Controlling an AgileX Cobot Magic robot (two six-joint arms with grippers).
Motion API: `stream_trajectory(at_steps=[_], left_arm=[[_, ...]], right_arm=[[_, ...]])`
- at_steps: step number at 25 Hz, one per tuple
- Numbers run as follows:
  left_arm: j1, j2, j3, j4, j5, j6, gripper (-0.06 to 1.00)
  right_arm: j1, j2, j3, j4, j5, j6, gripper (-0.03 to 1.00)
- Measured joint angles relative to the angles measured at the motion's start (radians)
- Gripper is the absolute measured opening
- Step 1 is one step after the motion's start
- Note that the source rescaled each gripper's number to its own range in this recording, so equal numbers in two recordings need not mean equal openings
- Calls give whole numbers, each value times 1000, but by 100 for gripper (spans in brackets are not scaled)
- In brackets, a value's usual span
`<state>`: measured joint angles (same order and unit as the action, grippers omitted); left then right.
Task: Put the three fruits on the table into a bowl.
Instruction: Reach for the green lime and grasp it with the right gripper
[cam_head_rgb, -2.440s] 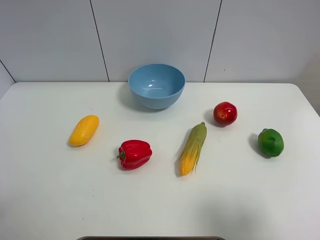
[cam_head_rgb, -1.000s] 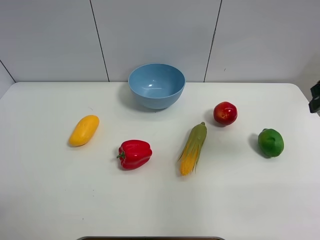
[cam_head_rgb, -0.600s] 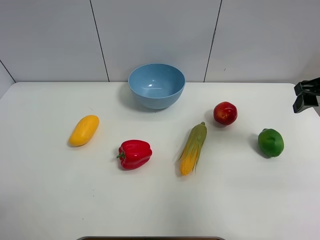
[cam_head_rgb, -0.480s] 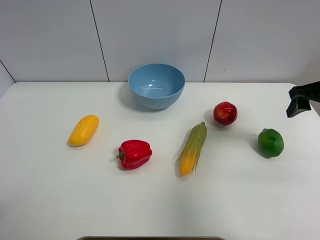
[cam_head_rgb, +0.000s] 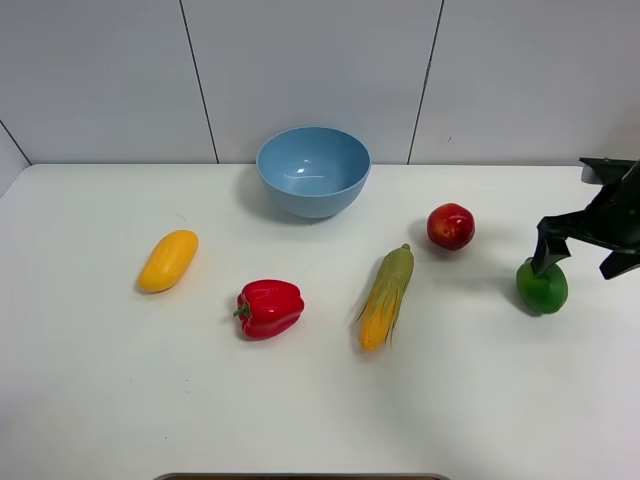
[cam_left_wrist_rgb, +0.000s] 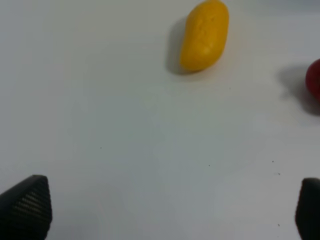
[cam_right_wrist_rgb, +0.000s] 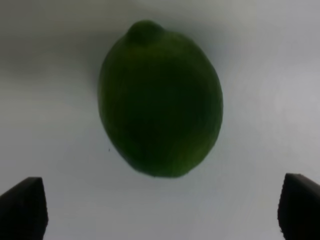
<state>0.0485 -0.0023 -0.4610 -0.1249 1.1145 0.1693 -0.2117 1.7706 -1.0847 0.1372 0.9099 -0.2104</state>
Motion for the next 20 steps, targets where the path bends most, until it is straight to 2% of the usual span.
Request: stream_trajectory(at_steps=[10, 20], left_arm=[[0, 0, 0, 0, 0, 0, 100], [0, 0, 0, 0, 0, 0, 100]], right_arm=[[0, 87, -1, 0, -100, -1, 77], [0, 166, -34, 57, -107, -62, 77]])
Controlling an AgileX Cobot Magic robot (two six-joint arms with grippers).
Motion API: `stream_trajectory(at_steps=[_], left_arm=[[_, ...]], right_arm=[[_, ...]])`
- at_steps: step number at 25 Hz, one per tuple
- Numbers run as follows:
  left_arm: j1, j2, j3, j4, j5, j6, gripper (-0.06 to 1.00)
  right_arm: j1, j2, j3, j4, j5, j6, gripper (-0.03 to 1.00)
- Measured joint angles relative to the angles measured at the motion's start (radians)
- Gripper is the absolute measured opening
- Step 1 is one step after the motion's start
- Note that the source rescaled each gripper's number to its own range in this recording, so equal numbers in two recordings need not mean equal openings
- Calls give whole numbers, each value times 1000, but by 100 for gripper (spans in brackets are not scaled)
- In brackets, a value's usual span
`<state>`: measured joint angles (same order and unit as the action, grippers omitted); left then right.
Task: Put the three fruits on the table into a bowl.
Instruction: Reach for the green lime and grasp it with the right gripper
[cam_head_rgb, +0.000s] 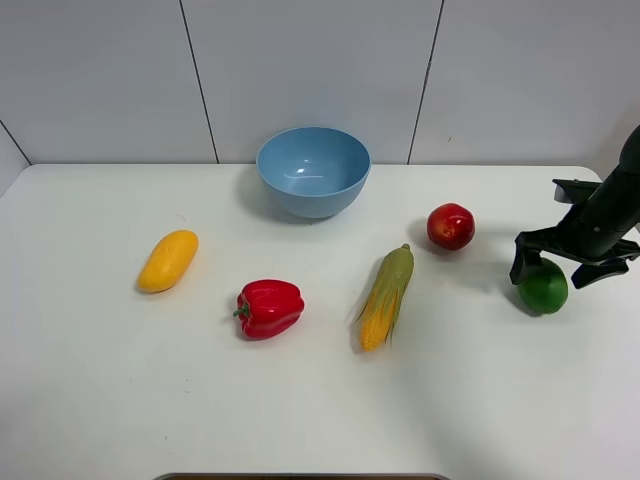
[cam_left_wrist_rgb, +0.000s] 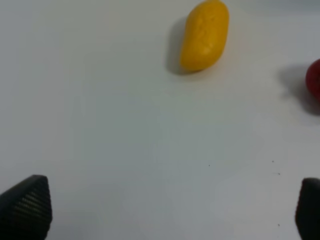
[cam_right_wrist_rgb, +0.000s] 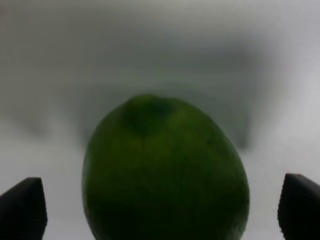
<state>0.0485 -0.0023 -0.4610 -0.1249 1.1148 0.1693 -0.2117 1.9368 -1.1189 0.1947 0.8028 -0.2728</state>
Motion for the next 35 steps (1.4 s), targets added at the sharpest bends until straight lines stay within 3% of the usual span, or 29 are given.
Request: stream_trajectory(at_steps=[16, 27, 35], left_arm=[[0, 0, 0, 0, 0, 0, 100], [0, 0, 0, 0, 0, 0, 100], [0, 0, 0, 0, 0, 0, 100]], right_arm=[[0, 101, -29, 18, -7, -13, 77], [0, 112, -33, 17, -6, -13, 47], [0, 114, -33, 18, -5, -2, 15]])
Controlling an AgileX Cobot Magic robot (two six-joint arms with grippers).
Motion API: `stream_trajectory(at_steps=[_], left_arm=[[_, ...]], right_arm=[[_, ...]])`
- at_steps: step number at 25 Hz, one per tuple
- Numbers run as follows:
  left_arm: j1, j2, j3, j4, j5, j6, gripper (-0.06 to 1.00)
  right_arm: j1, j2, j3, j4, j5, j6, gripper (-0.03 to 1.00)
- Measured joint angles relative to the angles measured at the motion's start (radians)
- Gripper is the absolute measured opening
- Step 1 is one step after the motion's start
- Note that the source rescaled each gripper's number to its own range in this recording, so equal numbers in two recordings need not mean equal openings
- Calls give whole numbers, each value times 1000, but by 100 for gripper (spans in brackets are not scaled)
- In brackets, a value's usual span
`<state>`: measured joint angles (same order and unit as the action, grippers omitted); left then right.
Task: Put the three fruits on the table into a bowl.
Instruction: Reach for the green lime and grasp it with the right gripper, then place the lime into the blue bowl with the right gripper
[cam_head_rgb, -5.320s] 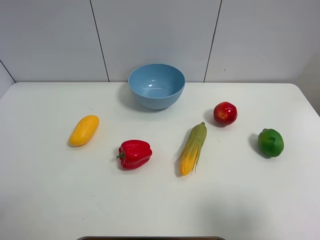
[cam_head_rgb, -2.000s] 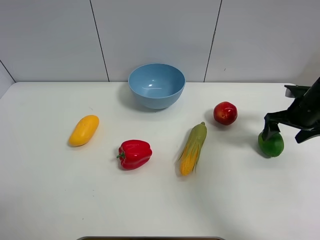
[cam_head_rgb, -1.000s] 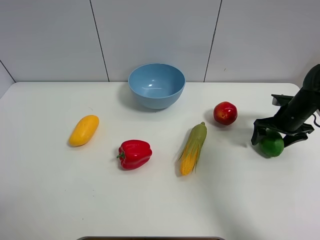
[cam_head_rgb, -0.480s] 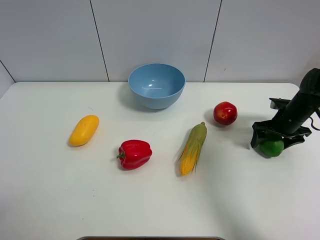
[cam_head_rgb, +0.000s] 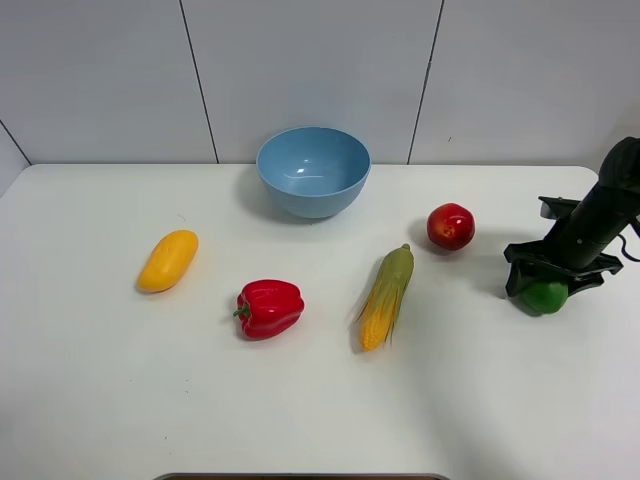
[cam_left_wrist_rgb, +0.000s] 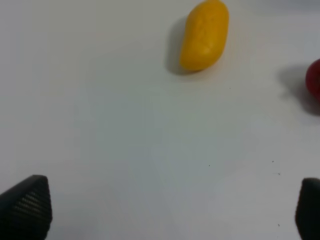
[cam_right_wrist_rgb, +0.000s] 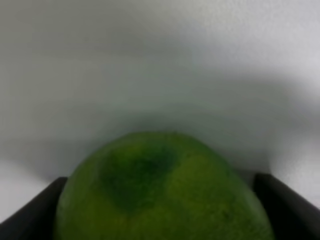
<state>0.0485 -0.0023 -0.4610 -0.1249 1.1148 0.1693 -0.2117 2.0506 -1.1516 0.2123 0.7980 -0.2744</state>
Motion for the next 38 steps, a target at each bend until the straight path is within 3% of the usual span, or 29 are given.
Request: stream_trajectory(at_steps=[2, 4, 21, 38], left_arm=[[0, 0, 0, 0, 0, 0, 100], [0, 0, 0, 0, 0, 0, 100], [0, 0, 0, 0, 0, 0, 100], [0, 0, 0, 0, 0, 0, 100]], right_arm=[[0, 0, 0, 0, 0, 1, 4], [0, 0, 0, 0, 1, 4, 0], [0, -1, 0, 1, 3, 6, 0], [0, -196, -209, 63, 212, 15, 0]])
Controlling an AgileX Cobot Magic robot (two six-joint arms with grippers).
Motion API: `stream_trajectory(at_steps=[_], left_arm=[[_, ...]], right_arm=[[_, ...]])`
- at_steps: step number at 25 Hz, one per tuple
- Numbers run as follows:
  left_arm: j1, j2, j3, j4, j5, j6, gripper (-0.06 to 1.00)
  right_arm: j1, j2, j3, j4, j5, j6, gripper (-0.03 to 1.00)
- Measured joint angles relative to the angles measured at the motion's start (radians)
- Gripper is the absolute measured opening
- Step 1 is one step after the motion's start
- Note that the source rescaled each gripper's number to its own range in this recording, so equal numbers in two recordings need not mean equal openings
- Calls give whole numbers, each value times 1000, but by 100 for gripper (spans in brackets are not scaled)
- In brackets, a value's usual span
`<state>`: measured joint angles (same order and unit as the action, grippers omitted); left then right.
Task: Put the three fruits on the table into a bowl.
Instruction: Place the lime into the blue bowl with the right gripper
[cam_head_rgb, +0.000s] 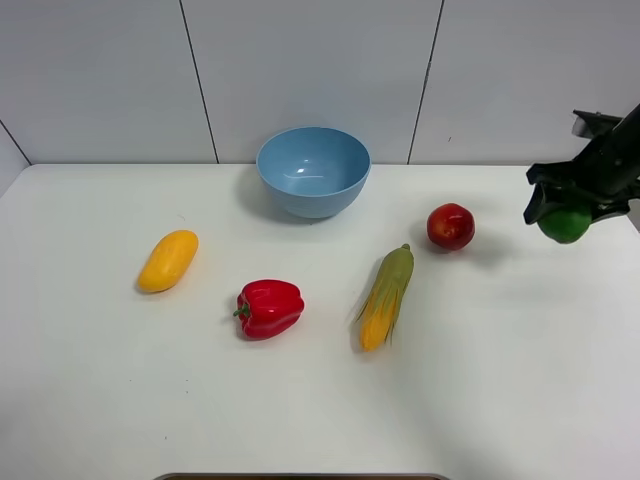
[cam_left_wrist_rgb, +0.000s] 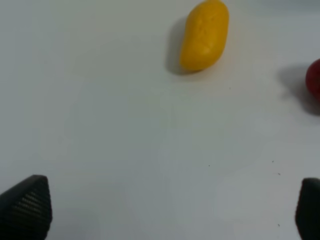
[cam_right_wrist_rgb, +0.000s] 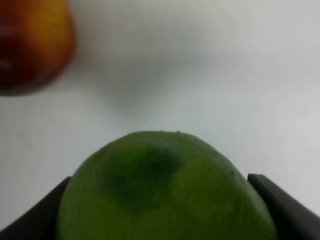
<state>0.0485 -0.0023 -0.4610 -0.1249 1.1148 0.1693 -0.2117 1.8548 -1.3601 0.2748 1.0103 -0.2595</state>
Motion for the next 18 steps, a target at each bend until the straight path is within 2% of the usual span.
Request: stream_trajectory(at_steps=[7, 14, 18], left_arm=[[0, 0, 0, 0, 0, 0, 100], [0, 0, 0, 0, 0, 0, 100], [0, 0, 0, 0, 0, 0, 100]], right_arm=[[40, -50, -95, 21, 75, 4, 0], [190, -50, -236, 19, 90, 28, 0], [286, -50, -296, -15, 57, 45, 0]])
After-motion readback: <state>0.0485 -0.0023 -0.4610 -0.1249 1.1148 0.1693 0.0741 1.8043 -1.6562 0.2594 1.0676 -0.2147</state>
